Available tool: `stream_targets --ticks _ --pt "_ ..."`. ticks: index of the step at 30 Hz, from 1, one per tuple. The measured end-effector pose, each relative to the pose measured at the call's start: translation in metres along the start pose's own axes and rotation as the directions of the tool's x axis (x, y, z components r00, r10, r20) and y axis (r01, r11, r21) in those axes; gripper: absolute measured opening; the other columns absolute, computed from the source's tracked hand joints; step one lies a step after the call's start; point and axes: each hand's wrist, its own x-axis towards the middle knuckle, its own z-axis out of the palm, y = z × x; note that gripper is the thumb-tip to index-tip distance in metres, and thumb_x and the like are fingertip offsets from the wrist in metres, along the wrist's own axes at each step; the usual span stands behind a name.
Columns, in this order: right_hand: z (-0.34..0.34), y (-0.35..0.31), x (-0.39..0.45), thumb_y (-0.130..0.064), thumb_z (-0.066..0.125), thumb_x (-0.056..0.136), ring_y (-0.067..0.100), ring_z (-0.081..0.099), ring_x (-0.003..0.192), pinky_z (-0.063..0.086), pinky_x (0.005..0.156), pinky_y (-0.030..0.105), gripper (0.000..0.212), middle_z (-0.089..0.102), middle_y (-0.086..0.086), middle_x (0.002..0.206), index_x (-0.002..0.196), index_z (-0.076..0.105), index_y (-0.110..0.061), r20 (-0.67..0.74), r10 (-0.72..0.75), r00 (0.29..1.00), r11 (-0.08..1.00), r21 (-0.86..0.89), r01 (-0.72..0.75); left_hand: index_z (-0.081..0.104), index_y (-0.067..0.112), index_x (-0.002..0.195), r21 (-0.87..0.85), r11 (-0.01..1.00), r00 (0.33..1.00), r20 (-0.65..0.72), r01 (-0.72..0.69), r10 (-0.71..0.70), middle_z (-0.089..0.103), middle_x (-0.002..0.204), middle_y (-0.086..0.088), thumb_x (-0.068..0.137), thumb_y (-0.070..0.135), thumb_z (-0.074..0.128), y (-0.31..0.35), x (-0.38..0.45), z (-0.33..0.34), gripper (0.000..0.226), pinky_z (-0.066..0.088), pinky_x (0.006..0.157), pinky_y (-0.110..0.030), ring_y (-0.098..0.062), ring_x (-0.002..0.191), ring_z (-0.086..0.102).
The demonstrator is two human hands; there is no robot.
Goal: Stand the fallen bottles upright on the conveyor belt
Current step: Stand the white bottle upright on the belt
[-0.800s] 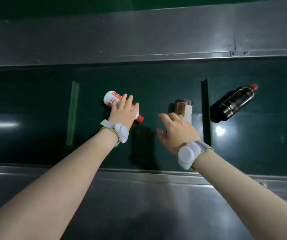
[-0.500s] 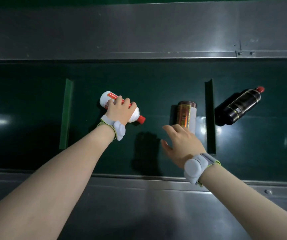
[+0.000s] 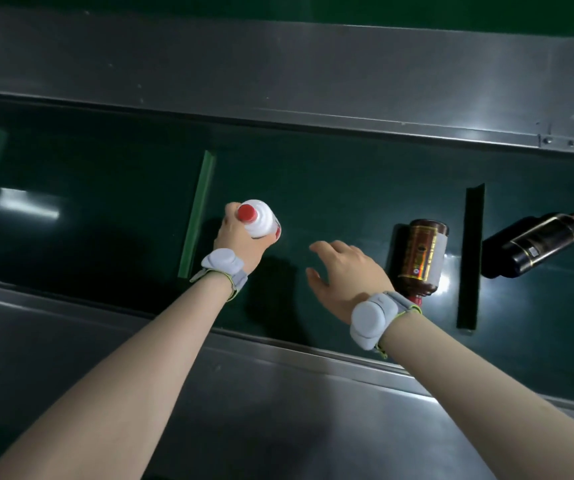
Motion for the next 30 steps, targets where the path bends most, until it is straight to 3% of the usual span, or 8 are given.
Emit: stream_targets --ticks 3,8,14,17,19,23,26,30 --pt "0.005 -0.002 0.000 -0.041 0.051 0.107 0.035 0.062 0.117 0.055 0.087 0.042 0.044 0.066 0.006 0.126 0.145 0.051 -0.019 0.029 0.015 0.999 1.000 -0.015 -0.014 0.041 0.039 0.133 -0.004 1.000 1.000 0.021 0.002 -0.002 0.063 0.126 0.012 0.076 0.060 0.083 -0.012 -0.002 -0.001 0.074 0.052 0.088 -0.035 -0.018 0.107 0.066" --pt "0.007 -0.001 0.003 -0.041 0.052 0.107 0.035 0.062 0.117 0.055 0.085 0.042 0.044 0.065 0.007 0.126 0.144 0.051 -0.018 0.038 0.033 0.999 0.999 -0.032 -0.032 0.036 0.033 0.154 0.014 1.000 0.999 0.025 -0.023 0.022 0.060 0.146 0.002 0.079 0.058 0.083 -0.010 -0.002 0.006 0.093 0.052 0.095 -0.040 -0.021 0.115 0.062" --pt "-0.003 0.006 0.005 -0.041 0.052 0.107 0.034 0.062 0.115 0.055 0.084 0.042 0.044 0.065 0.007 0.125 0.145 0.051 -0.018 0.020 0.035 0.999 0.999 -0.031 -0.035 0.031 0.025 0.160 -0.072 0.995 0.998 0.022 0.063 -0.062 0.060 0.149 0.000 0.080 0.043 0.091 -0.009 0.001 0.008 0.101 0.055 0.109 -0.050 -0.027 0.128 0.064" --pt "-0.010 0.011 0.005 -0.040 0.052 0.107 0.034 0.063 0.115 0.056 0.085 0.043 0.044 0.065 0.007 0.125 0.145 0.051 -0.018 0.010 0.037 0.999 0.999 -0.025 -0.037 0.033 0.019 0.158 -0.108 0.986 0.991 0.044 0.129 -0.124 0.062 0.146 -0.003 0.080 0.038 0.093 -0.006 -0.002 0.012 0.100 0.054 0.110 -0.046 -0.028 0.126 0.066" --pt "-0.015 0.014 0.005 -0.039 0.052 0.107 0.035 0.063 0.115 0.056 0.086 0.043 0.044 0.065 0.008 0.125 0.145 0.051 -0.017 0.003 0.037 0.999 0.999 -0.027 -0.037 0.036 0.016 0.150 -0.054 0.970 0.971 0.049 0.238 -0.236 0.065 0.139 -0.006 0.075 0.053 0.091 -0.002 -0.005 0.017 0.099 0.056 0.105 -0.047 -0.031 0.116 0.067" --pt "-0.021 0.019 0.005 -0.039 0.052 0.107 0.034 0.062 0.114 0.056 0.086 0.042 0.043 0.065 0.008 0.124 0.144 0.052 -0.017 -0.015 0.033 0.999 0.999 -0.022 -0.034 0.039 0.006 0.154 0.118 0.866 0.855 0.137 0.487 -0.499 0.067 0.130 -0.014 0.057 0.089 0.069 0.012 -0.016 0.029 0.132 0.058 0.104 -0.052 -0.041 0.114 0.069" --pt "-0.024 0.025 0.006 -0.039 0.052 0.107 0.035 0.063 0.113 0.055 0.086 0.042 0.043 0.066 0.008 0.122 0.143 0.053 -0.017 -0.035 0.024 0.999 1.000 -0.019 -0.025 0.055 0.006 0.150 0.206 0.889 0.866 0.221 0.408 -0.449 0.070 0.138 -0.016 0.072 0.087 0.067 0.023 -0.020 0.046 0.113 0.057 0.106 -0.053 -0.043 0.120 0.070" --pt "-0.024 0.048 0.009 -0.038 0.055 0.105 0.036 0.062 0.111 0.055 0.088 0.047 0.042 0.067 0.010 0.120 0.140 0.055 -0.015 -0.084 0.016 0.996 1.000 -0.022 -0.018 0.061 0.011 0.144 0.201 0.970 0.959 0.219 0.136 -0.180 0.067 0.144 -0.012 0.095 0.065 0.068 0.055 -0.031 0.078 0.073 0.050 0.098 -0.036 -0.035 0.128 0.066"
